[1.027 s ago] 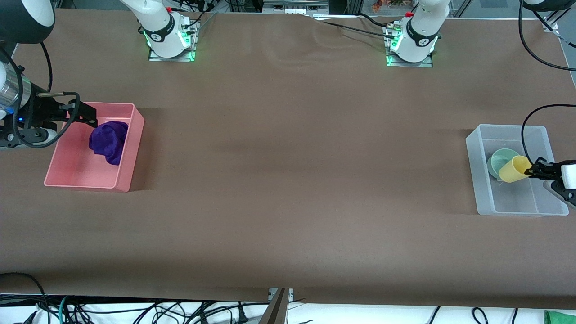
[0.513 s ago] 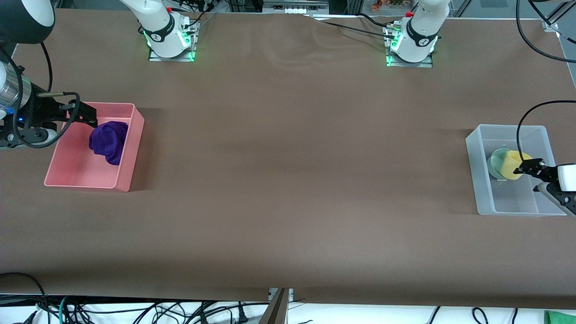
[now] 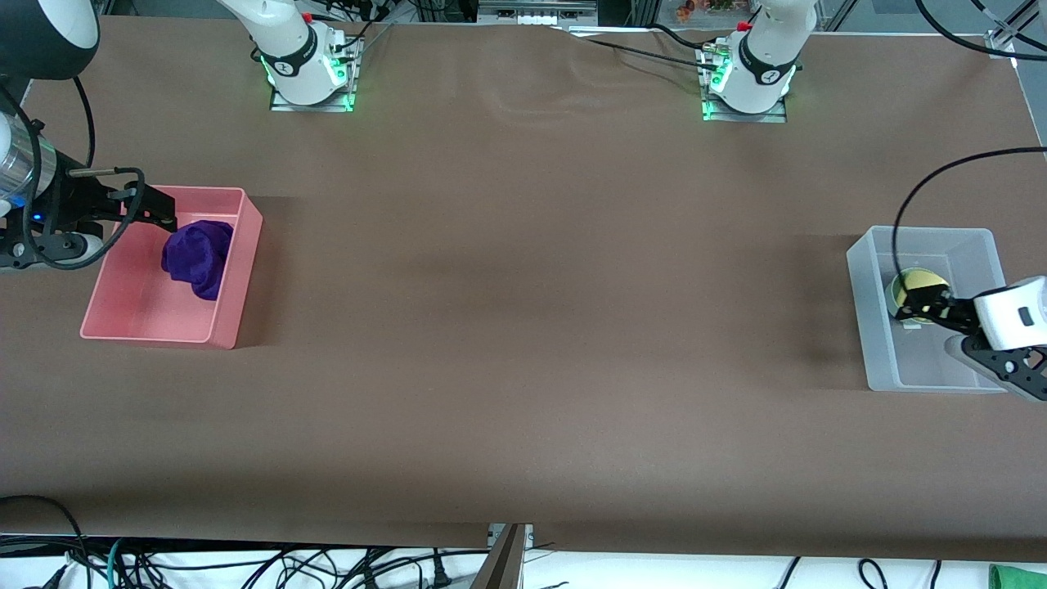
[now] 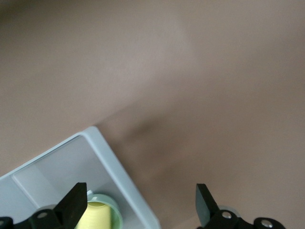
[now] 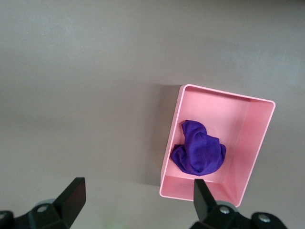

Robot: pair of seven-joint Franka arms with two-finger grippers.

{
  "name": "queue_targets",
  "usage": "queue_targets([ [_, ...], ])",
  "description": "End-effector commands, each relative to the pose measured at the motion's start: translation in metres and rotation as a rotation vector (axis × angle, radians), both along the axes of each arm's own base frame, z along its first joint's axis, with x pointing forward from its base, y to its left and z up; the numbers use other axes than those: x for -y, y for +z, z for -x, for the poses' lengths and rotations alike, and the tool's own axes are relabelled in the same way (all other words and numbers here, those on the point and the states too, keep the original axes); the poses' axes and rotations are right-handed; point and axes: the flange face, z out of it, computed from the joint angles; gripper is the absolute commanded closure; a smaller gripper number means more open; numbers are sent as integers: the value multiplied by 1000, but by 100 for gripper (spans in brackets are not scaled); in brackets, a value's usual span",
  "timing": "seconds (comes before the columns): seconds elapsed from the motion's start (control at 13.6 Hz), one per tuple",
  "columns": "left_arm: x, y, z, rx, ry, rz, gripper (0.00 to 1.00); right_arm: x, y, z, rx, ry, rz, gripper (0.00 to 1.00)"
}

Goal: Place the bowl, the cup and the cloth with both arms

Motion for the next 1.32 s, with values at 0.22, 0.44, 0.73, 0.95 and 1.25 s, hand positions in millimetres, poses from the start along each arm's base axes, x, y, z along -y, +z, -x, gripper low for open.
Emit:
queue_targets([
  [0.22,113,79,22,8,133,-93,0,1,3,2,5,-15,10,0],
  [0.44,115,92,39,0,184,-130,0,1,3,2,5,-15,10,0],
  [0.73,110,91,90,9,331,-47,0,1,3,2,5,-15,8,0],
  [0.95,111,87,123,75,394,-43,0,2,3,1,5,-16,10,0],
  [1.25,112,88,124,75,400,-45,0,4,3,2,4,-23,9,0],
])
